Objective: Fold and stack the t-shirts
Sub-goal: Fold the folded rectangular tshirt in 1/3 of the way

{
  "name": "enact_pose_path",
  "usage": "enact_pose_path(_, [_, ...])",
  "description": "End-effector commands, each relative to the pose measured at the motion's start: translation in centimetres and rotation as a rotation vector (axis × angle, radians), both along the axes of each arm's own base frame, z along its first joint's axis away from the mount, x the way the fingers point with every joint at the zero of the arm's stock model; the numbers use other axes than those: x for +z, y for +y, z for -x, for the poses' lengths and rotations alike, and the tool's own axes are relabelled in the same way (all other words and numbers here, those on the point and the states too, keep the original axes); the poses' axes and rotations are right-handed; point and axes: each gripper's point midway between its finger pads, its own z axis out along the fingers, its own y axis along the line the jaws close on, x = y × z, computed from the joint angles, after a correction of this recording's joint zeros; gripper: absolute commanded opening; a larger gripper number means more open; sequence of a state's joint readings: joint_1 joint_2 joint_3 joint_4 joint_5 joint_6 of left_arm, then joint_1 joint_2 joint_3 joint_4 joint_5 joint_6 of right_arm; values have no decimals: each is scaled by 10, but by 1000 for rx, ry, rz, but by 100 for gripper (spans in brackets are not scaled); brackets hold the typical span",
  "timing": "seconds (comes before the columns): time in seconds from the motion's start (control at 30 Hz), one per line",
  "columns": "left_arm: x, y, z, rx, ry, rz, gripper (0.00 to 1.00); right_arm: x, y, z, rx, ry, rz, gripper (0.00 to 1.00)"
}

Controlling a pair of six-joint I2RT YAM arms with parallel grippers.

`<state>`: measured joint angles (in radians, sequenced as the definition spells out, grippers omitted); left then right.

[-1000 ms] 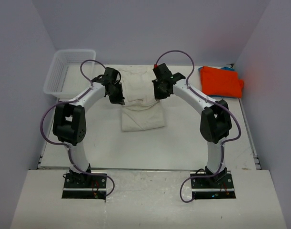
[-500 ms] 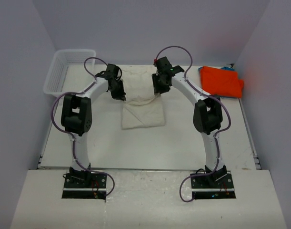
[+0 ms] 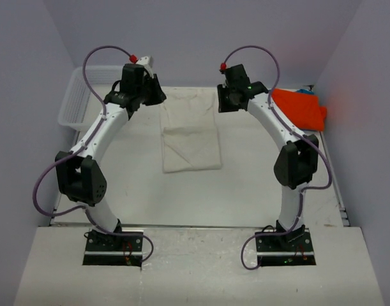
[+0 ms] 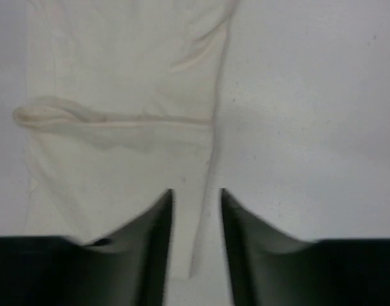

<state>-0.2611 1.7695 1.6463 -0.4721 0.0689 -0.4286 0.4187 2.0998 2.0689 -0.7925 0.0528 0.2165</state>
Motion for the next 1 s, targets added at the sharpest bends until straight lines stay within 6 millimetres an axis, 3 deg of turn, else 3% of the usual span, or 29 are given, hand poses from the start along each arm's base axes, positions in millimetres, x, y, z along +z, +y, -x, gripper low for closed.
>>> enact_pose_path(0.0, [-28, -64, 39, -271, 124, 160, 15, 18, 7, 47, -4, 25, -150, 0])
enact_pose_path(0.03, [-51, -77, 50, -323, 192, 192, 0, -12, 12, 71, 13, 127, -176, 0])
enact_pose_path(0.1, [-69, -97, 62, -364, 254, 231, 0, -12, 35, 90, 74, 164, -297, 0])
enact_pose_path(0.17, [-88, -109, 71, -407, 296, 301, 0, -35, 46, 117, 94, 244, -340, 0])
enact_pose_path(0.23, [-102, -112, 72, -394, 323, 331, 0, -41, 57, 130, 125, 256, -354, 0])
enact_pose_path(0.37, [-126, -113, 68, -385, 378, 330, 0, -68, 61, 149, 138, 343, -344, 0])
enact_pose_path(0.53, [-138, -118, 61, -401, 398, 341, 0, -85, 62, 163, 138, 392, -364, 0])
enact_pose_path(0.7, [-150, -109, 58, -376, 406, 329, 0, -112, 54, 172, 111, 443, -319, 0])
enact_pose_path(0.97, [-180, -79, 45, -295, 445, 324, 0, -141, 38, 159, 4, 472, -198, 0])
